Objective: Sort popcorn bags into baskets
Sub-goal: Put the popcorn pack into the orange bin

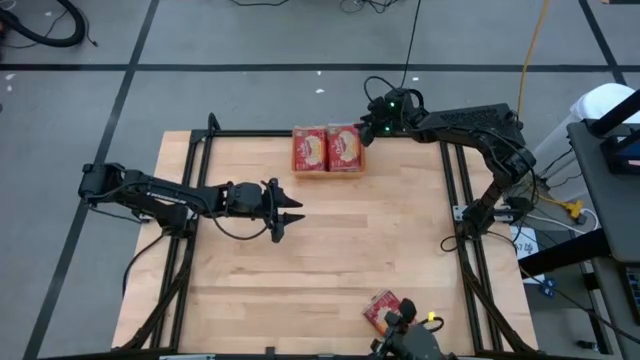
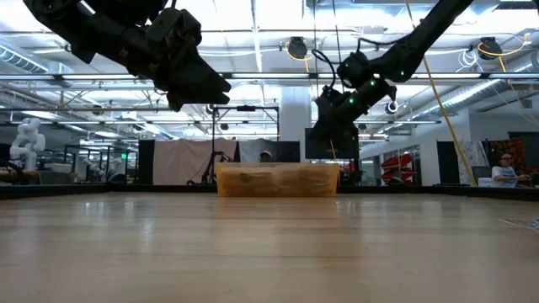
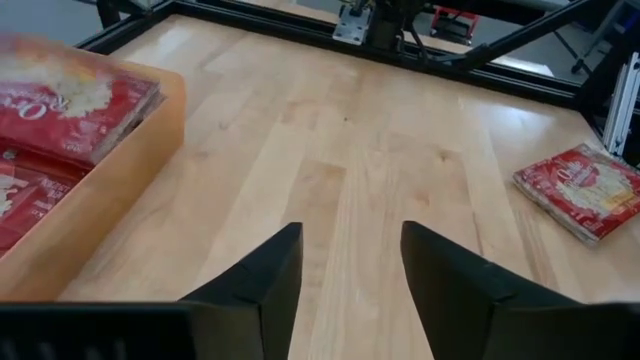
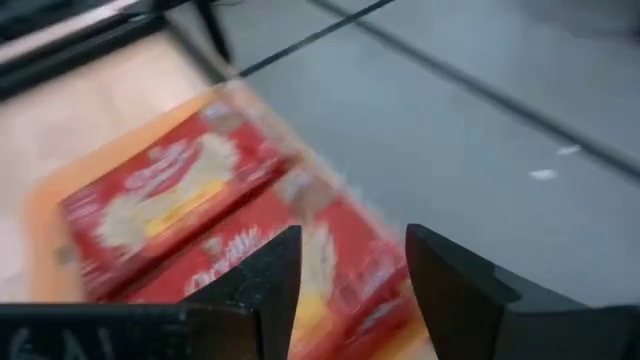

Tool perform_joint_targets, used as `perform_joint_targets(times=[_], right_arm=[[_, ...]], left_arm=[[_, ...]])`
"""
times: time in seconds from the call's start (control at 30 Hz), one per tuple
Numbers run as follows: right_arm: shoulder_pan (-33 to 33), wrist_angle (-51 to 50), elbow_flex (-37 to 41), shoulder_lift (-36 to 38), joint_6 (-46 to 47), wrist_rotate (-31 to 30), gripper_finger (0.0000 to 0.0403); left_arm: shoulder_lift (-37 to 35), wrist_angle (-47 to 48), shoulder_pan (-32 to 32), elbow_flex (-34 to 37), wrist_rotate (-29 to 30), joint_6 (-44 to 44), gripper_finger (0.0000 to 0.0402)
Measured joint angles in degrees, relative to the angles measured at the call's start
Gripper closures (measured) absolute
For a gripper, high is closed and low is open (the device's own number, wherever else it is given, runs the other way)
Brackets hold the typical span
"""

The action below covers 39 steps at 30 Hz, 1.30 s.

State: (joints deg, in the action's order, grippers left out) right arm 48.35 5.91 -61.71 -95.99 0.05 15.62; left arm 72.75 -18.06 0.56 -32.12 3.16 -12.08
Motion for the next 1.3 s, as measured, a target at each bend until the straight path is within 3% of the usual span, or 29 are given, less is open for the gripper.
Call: perform_joint_targets(times=[0.2,0.47,0.7,0.93,1.3], right_arm=[[-6.64,-4.39,0.00,5.06,-2.99,-18.87,0.0231],[-14.46,-5.91,0.00,4.17,-2.46,-15.24,0.0246],[-13.49,-7.00,0.00,-1.09,-2.52,-15.12,0.0311],[-12.02,-7.06,0.00,-5.55,-2.66,-15.68,0.0367],[-11.84,-9.64,0.00,-3.41,-2.46,-15.46,0.0396]], left_arm=[[0.00,0.02,0.04,0.00,-0.01,0.31,0.0242],[0.00,-0.11,0.15,0.00,0.00,2.93,0.0237],[0.00,-0.15,0.07,0.00,0.00,2.32,0.0227],[0.00,-0.20,0.09,0.00,0.00,2.28,0.0243],[0.00,-0.04,-0.19,0.00,0.00,1.40,0.0252]])
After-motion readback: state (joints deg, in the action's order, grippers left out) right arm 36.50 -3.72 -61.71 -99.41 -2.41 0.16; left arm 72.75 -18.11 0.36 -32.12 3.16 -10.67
